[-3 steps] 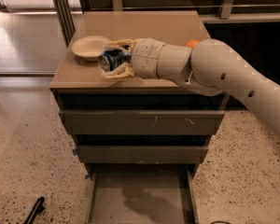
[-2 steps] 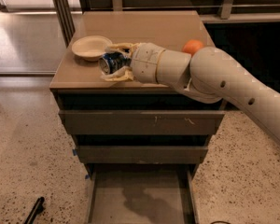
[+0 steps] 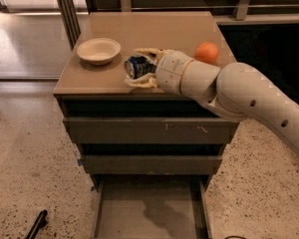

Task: Pick pepsi can from bottom drawer and place on counter

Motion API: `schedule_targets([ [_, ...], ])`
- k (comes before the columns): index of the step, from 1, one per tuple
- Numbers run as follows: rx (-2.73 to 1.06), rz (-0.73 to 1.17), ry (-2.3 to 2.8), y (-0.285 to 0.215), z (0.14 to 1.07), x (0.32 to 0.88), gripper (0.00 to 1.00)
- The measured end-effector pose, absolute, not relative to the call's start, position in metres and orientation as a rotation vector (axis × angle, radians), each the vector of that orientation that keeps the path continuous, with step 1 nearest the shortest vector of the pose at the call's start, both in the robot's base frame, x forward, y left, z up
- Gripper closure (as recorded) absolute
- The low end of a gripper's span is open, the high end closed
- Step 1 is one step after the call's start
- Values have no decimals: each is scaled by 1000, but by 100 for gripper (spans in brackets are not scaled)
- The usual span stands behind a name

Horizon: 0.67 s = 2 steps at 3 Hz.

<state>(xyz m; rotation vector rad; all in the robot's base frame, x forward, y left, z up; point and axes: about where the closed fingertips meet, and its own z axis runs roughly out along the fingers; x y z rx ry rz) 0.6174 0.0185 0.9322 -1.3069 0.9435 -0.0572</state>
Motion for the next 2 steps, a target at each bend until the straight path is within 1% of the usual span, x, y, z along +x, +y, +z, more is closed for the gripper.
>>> schedule_targets([
  [2,-1271,-144,990,-27,935,629,100],
])
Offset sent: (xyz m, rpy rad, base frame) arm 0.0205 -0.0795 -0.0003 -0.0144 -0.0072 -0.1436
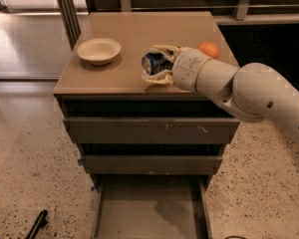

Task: Pick pepsi can from bottom drawer and place on counter

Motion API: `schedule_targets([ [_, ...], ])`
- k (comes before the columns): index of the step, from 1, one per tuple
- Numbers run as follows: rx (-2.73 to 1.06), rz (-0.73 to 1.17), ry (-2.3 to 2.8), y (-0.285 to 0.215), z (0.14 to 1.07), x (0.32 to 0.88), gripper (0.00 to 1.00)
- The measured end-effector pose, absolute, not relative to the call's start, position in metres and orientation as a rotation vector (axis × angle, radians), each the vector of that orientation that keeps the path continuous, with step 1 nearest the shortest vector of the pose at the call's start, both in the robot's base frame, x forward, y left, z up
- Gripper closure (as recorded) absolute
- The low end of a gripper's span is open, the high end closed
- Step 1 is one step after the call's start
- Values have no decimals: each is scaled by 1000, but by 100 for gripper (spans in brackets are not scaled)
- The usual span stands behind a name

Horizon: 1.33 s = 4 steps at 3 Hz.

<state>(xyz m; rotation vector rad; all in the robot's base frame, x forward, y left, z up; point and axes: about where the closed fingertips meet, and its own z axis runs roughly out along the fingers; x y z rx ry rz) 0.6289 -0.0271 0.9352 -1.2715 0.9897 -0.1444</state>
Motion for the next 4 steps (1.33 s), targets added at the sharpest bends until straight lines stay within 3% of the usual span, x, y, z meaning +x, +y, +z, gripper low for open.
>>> schedule_targets([
  [4,-1249,-33,893,-53,922,703,100],
])
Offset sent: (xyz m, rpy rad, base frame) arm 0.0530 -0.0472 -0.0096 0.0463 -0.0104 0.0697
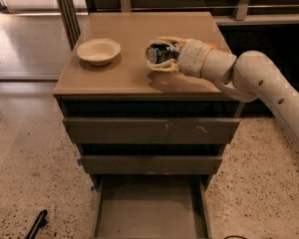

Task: Pick pepsi can from bottom drawer and place on counter

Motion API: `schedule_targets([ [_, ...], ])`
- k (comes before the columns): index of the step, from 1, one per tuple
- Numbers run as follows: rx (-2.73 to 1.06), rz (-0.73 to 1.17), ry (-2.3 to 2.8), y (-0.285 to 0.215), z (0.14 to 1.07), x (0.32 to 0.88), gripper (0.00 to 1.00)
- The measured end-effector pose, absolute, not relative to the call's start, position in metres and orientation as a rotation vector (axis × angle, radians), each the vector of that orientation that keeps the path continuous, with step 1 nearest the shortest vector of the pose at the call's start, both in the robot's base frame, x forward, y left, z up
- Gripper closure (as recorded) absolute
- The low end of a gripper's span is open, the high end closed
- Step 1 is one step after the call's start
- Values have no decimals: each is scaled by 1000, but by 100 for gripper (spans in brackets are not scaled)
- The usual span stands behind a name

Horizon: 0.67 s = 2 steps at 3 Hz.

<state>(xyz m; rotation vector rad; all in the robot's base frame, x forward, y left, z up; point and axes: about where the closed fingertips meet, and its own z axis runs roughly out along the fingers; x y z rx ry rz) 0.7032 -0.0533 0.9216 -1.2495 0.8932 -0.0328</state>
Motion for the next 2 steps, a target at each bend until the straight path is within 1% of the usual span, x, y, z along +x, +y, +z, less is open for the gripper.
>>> schedule_targets([
  [1,-1223,14,871,-46,916,722,81],
  [2,-1219,15,870,-47,916,723,58],
])
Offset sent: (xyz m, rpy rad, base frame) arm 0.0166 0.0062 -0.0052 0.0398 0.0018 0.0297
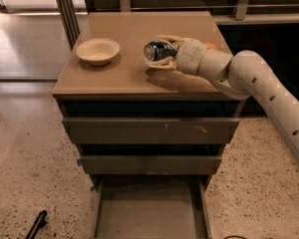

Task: Pick pepsi can from bottom drawer and place on counter

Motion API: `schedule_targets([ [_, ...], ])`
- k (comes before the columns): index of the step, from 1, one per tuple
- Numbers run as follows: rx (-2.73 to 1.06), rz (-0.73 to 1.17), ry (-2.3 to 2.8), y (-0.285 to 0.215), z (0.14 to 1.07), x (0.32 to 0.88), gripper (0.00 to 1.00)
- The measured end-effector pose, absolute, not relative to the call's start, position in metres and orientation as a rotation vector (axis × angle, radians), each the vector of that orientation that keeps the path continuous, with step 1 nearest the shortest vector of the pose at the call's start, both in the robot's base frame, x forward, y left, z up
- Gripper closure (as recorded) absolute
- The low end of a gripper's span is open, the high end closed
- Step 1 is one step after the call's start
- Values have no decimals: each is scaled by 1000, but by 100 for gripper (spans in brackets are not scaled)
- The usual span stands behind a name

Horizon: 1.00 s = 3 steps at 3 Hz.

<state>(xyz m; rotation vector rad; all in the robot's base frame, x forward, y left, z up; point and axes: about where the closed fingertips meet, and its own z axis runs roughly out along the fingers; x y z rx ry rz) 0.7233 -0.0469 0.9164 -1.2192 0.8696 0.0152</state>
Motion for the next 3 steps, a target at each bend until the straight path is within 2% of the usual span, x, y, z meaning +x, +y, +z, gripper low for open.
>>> schedule_targets([
  [2,-1219,15,870,-47,916,723,12],
  [3,-1219,15,869,-47,916,723,0],
])
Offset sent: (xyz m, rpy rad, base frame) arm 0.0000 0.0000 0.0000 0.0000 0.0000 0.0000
